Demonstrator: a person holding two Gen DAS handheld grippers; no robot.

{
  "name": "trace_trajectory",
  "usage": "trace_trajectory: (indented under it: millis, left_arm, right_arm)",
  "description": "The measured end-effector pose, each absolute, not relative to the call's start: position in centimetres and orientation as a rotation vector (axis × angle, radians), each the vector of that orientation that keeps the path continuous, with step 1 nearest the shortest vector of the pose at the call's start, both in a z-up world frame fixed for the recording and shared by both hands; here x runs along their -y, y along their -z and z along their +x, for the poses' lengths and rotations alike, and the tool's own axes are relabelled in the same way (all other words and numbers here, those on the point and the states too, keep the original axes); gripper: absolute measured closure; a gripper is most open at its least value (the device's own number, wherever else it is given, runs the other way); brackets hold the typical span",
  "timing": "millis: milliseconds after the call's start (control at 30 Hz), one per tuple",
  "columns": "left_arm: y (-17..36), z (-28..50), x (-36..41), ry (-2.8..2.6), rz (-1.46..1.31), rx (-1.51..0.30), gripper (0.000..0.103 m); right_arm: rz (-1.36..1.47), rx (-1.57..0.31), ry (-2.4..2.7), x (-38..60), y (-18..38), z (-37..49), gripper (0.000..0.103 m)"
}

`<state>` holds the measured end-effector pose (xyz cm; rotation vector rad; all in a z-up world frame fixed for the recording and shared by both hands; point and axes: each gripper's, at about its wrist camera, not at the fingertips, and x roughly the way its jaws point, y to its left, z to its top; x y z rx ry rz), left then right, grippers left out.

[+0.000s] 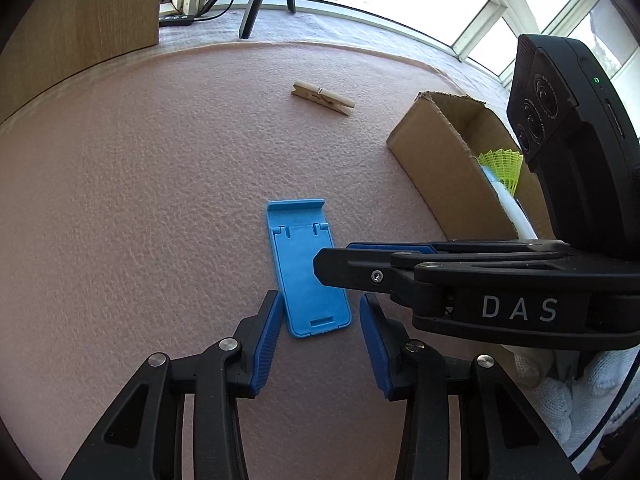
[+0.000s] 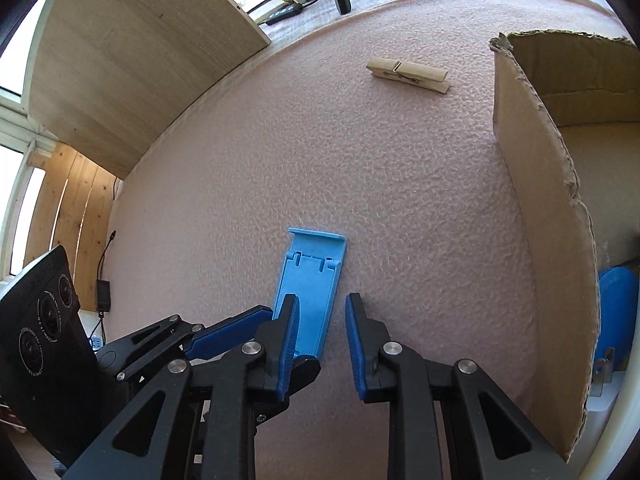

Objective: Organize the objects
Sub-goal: 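Grasp the blue stand with the right tool, then carry the blue stand into the box and open the right tool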

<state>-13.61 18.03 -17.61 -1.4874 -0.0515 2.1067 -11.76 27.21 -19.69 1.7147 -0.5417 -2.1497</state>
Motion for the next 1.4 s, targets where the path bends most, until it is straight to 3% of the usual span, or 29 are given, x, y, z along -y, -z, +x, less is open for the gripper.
trace_trajectory:
  millis: [800, 1400]
  left_arm:
    - [10.0, -10.6, -23.2, -2.108, -1.254, -0.044, 0.063]
    - [9.7, -11.3, -32.2, -2.003, -1.187, -0.144, 0.063]
  right_arm:
    - [1.496, 0.594, 2.304, -31.8, 12.9, -7.9, 0.086]
    - [1.456, 0.705, 2.456, -39.8, 11.7, -5.9, 0.086]
